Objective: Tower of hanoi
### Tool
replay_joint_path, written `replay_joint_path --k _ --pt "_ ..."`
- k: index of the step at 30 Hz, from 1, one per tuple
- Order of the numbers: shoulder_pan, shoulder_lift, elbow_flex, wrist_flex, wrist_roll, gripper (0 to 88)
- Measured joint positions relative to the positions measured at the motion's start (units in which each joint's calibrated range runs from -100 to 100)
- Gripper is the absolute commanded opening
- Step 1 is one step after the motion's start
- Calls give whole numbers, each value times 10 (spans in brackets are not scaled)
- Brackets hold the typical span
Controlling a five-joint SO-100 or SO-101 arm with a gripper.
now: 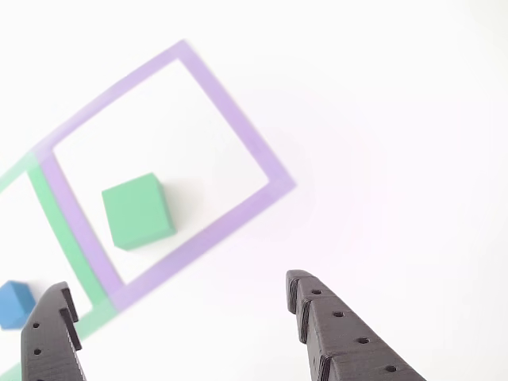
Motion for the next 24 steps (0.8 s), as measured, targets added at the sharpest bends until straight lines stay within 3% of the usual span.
replay_joint_path --k 8,14,24 --pt "2 45 238 -361 2 371" --pt "-23 135 316 -582 4 373" --pt "-55 333 319 -818 0 369"
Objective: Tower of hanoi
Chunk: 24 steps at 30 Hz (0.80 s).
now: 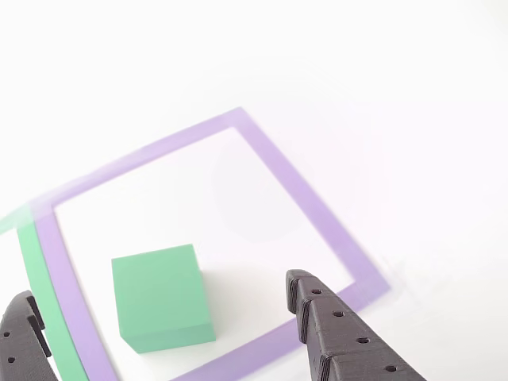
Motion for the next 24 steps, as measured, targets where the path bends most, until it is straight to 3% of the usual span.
replay_joint_path --k 12,24 --pt "-26 117 -33 -81 6 360" --pt "-23 154 -57 -88 6 351"
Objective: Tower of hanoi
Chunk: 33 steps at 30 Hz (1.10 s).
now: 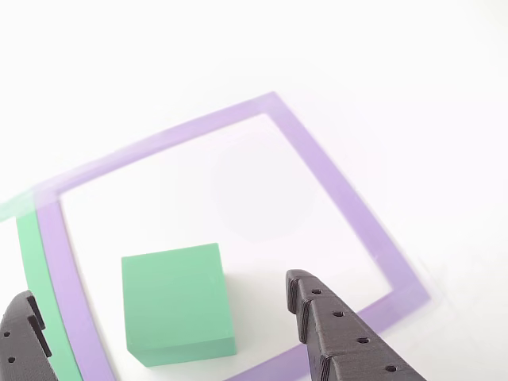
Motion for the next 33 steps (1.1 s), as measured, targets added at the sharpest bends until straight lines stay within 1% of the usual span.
replay_joint_path --k 9,17,21,33 --pt "12 16 -1 -6 0 338" --pt "12 41 -5 -18 0 309" --pt "12 48 -10 -18 0 268" --pt "-7 53 -13 -26 0 216"
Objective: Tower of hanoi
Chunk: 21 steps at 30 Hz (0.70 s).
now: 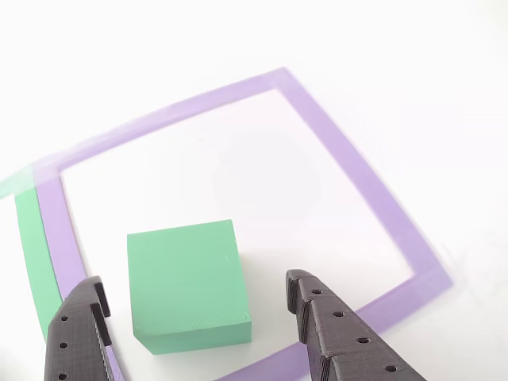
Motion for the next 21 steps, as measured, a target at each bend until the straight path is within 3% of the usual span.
replay_joint_path --k 21 --pt "-7 9 -2 -7 0 106"
